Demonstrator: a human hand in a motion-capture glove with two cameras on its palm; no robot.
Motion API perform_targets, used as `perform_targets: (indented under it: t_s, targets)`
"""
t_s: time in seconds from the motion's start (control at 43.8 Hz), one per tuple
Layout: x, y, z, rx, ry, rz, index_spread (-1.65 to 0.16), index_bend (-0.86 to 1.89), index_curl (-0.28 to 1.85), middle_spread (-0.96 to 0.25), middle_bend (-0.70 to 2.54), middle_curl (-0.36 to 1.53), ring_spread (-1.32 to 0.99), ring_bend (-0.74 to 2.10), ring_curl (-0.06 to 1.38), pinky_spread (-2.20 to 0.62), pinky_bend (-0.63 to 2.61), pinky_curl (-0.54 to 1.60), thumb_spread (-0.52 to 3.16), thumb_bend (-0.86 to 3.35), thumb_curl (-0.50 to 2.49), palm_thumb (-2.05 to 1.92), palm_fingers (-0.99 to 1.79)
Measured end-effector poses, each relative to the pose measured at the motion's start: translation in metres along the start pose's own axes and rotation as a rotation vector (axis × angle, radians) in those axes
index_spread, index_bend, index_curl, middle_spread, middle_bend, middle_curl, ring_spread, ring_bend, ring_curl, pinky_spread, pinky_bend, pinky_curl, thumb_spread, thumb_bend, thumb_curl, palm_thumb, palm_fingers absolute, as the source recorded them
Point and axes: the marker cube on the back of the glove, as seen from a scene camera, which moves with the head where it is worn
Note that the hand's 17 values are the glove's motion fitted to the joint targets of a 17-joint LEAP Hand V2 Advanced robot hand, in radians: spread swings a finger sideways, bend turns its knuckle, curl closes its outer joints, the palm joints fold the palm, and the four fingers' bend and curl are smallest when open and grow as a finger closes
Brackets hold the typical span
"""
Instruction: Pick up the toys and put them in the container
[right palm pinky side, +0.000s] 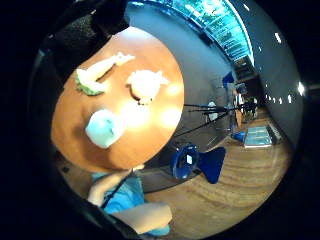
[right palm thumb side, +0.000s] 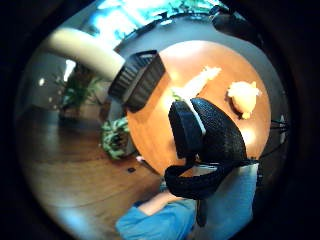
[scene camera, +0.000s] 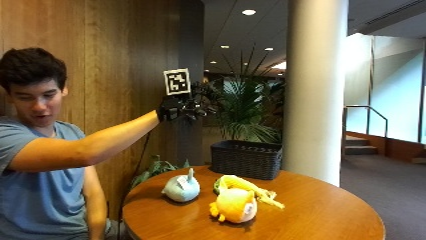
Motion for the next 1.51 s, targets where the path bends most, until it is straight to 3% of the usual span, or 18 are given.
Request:
perform_targets:
  t_s: [0.183, 0.457, 0.594, 0.708, 0.89, 0.936, 1.096, 1.279, 1.415, 1.507]
  targets:
    - [0.006, -0.001, 0.004, 0.000, 0.143, 0.021, -0.22, 0.20, 0.12, 0.00, 0.19, 0.08, -0.01, 0.17, 0.03, -0.01, 0.65, 0.21, 0.96, 0.07, 0.02, 0.05, 0.23]
    - [-0.002, 0.006, 0.012, -0.040, 0.014, 0.036, -0.28, 0.18, 0.19, -0.01, 0.19, 0.15, -0.01, 0.18, 0.05, 0.00, 0.71, 0.26, 1.33, 0.06, 0.08, 0.02, 0.16]
    - [0.014, 0.027, 0.037, 0.007, 0.079, 0.021, -0.28, 0.14, 0.20, 0.00, 0.17, 0.18, -0.01, 0.24, 0.08, 0.00, 0.76, 0.28, 1.34, 0.01, 0.10, -0.02, 0.11]
    - [0.037, 0.055, 0.085, -0.079, 0.101, -0.196, -0.29, 0.13, 0.20, -0.01, 0.18, 0.19, -0.01, 0.33, 0.10, 0.01, 0.82, 0.30, 1.32, -0.02, 0.12, -0.03, 0.14]
    - [0.045, 0.066, 0.148, -0.178, 0.214, -0.052, -0.28, 0.10, 0.20, 0.00, 0.16, 0.21, 0.01, 0.36, 0.13, 0.02, 0.99, 0.36, 1.26, -0.04, 0.14, -0.05, 0.01]
    - [0.046, 0.069, 0.161, -0.204, 0.231, -0.074, -0.28, 0.09, 0.20, 0.00, 0.17, 0.21, 0.02, 0.36, 0.14, 0.02, 1.02, 0.37, 1.24, -0.04, 0.15, -0.05, -0.03]
    - [0.032, 0.073, 0.196, -0.269, 0.073, 0.061, -0.28, 0.09, 0.18, 0.01, 0.18, 0.23, 0.03, 0.34, 0.14, 0.03, 1.09, 0.38, 1.16, -0.05, 0.16, -0.06, -0.11]
    - [0.047, 0.085, 0.246, -0.330, 0.282, 0.027, -0.27, 0.06, 0.16, 0.03, 0.16, 0.25, 0.04, 0.29, 0.15, 0.05, 1.18, 0.40, 1.11, -0.05, 0.18, -0.05, -0.20]
    - [0.021, 0.088, 0.260, -0.321, 0.073, 0.048, -0.26, 0.06, 0.15, 0.04, 0.14, 0.25, 0.06, 0.24, 0.15, 0.05, 1.26, 0.41, 1.09, -0.04, 0.19, -0.05, -0.22]
    - [0.018, 0.091, 0.264, -0.251, 0.066, 0.039, -0.28, 0.03, 0.12, 0.04, 0.11, 0.23, 0.05, 0.47, 0.21, 0.03, 1.28, 0.41, 1.14, 0.00, 0.21, 0.02, -0.08]
